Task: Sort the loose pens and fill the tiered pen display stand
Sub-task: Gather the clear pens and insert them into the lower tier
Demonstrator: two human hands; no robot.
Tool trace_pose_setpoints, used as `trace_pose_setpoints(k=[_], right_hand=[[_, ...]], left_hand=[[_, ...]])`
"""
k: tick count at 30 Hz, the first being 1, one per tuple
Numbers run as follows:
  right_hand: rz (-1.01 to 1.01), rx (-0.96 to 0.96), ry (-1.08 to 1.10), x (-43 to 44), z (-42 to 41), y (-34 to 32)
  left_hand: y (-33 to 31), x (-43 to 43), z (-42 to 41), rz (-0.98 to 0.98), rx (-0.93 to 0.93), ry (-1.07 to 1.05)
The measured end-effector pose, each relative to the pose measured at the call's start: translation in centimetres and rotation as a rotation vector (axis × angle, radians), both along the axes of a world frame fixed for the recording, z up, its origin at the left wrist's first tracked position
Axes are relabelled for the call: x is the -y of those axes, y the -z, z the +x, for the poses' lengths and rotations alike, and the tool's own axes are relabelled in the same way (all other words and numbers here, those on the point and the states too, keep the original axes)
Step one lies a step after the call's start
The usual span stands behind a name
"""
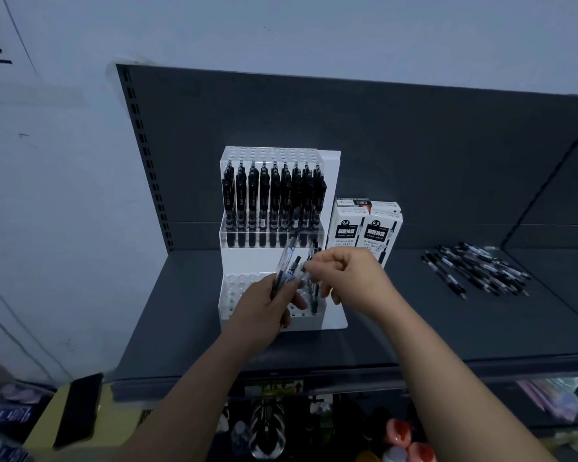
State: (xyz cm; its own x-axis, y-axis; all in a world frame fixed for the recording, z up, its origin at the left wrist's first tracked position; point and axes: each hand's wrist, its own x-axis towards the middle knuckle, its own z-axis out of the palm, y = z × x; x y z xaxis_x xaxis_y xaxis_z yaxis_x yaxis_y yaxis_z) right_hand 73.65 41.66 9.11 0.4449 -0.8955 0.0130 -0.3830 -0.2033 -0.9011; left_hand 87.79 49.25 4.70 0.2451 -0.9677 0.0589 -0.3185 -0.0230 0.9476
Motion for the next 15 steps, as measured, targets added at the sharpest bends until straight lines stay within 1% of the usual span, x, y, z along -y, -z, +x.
trace_pose_setpoints(k=[4, 6, 8, 9, 11, 13, 15], right_hand=[[0.058, 0.165, -0.001, 0.3, 0.1, -0.6], [0.058, 0.254, 0.012, 0.8, -0.2, -1.4], [-0.001, 0.334, 0.064, 1.5, -0.4, -2.4], [-0.061, 0.335, 0.103, 1.8, -0.4, -3.0], [-0.206, 0.262, 0.17, 2.3, 0.0, -3.9], [-0.332, 0.132, 0.175, 2.8, 0.8, -4.3], [-0.437, -0.039, 0.128, 3.2, 1.8, -4.1]], left_hand=[[-0.2, -0.1, 0.2, -0.018, -0.033, 0.026], [0.0, 0.0, 1.0, -0.032, -0.036, -0.018], [0.4, 0.3, 2.0, -0.046, 0.02, -0.093], [0.6, 0.4, 2.5, -0.051, 0.047, -0.128], [0.8, 0.6, 3.3, -0.053, 0.139, -0.186], [0.9, 0.6, 3.7, -0.052, 0.272, -0.219], [1.0, 0.6, 3.9, -0.044, 0.289, -0.221]])
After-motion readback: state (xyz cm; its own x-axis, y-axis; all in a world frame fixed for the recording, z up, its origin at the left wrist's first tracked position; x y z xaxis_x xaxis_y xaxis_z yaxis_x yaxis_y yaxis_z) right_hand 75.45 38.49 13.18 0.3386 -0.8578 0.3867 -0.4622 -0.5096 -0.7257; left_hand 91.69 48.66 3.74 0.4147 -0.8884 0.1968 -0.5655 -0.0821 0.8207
